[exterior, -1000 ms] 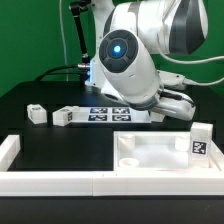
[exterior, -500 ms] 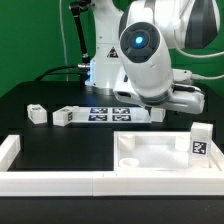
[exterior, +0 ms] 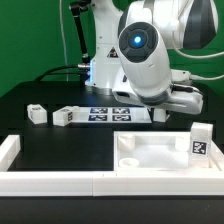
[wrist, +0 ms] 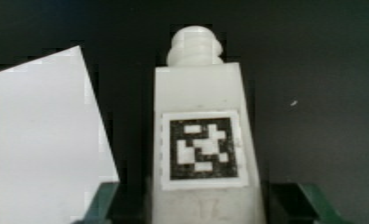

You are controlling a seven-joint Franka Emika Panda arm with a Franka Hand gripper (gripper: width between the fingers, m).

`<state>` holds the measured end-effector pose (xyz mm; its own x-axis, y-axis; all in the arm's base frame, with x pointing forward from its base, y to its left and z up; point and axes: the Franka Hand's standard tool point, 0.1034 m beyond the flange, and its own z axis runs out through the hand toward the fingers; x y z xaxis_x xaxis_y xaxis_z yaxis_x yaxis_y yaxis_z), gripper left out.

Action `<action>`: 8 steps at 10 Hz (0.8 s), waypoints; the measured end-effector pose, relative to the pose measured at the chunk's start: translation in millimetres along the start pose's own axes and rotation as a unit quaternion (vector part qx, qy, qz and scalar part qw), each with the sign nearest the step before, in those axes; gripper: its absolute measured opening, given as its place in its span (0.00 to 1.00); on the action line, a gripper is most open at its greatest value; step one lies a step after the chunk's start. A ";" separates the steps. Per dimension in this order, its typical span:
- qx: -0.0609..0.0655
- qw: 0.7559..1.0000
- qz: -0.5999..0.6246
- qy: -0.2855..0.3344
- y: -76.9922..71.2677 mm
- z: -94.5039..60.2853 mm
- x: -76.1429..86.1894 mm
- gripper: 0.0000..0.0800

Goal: Assemble square table

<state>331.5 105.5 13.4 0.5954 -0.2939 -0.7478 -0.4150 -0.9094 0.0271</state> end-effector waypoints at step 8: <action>0.007 0.999 -0.031 0.019 -3.9 -100.4 -10.1 0.36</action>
Offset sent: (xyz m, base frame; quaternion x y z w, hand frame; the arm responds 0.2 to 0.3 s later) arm 0.0000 0.0000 0.0000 0.0000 0.0000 0.0000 1.0000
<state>396.2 82.5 87.4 0.6458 -0.2474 -0.7223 -0.3852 -0.9224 -0.0285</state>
